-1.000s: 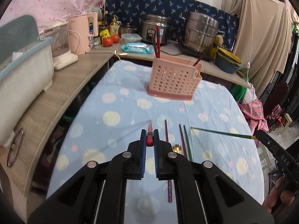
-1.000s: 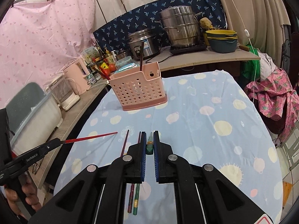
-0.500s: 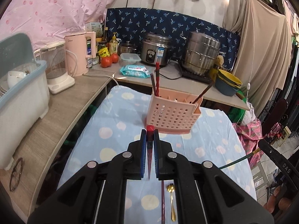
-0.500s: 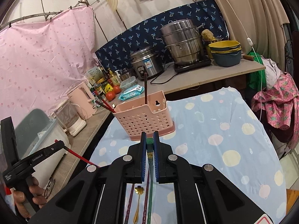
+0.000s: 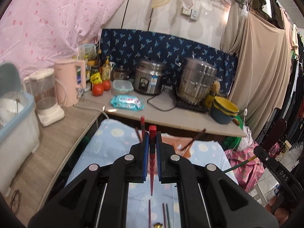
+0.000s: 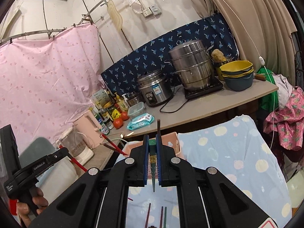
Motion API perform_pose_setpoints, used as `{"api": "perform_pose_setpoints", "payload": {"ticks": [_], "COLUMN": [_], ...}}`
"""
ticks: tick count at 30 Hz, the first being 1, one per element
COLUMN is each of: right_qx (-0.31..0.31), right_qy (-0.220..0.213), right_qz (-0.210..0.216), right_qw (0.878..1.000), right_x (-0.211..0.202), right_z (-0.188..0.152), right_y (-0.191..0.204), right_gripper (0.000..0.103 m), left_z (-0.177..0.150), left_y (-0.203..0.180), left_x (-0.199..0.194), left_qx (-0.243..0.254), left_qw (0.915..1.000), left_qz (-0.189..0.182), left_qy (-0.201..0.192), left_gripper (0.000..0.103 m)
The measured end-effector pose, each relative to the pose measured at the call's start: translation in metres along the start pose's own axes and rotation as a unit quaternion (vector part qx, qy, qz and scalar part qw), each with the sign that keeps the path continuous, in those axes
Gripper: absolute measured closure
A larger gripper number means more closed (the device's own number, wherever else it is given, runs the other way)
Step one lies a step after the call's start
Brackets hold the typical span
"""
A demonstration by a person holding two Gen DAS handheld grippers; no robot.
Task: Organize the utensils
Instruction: 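Lift both chopsticks and carry them over the pink basket, then lower the chopsticks into the basket and open both tools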
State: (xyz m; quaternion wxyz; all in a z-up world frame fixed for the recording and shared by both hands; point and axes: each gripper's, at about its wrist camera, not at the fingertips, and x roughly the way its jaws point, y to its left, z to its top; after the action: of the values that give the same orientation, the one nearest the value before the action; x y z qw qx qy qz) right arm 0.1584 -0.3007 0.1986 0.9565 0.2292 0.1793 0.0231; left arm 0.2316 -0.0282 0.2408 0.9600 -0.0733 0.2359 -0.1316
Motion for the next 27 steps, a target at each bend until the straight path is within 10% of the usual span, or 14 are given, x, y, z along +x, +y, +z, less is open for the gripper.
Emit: {"api": "perform_pose_setpoints", "payload": {"ticks": [14, 27], "right_qx": [-0.009, -0.036], "right_qy": [-0.043, 0.019], "right_qz": [0.012, -0.007], "right_qw": [0.999, 0.999], "right_x": [0.058, 0.131], "right_z": [0.073, 0.046], "right_y": [0.019, 0.023], "right_gripper": [0.096, 0.096], "left_z": [0.077, 0.057], "left_y": [-0.023, 0.000], "left_x": [0.037, 0.111], "left_qx": [0.010, 0.006], "left_qw": [0.9965, 0.9992], "left_qz": [-0.001, 0.020], "left_qy": [-0.083, -0.034], "left_gripper": [0.096, 0.096]}}
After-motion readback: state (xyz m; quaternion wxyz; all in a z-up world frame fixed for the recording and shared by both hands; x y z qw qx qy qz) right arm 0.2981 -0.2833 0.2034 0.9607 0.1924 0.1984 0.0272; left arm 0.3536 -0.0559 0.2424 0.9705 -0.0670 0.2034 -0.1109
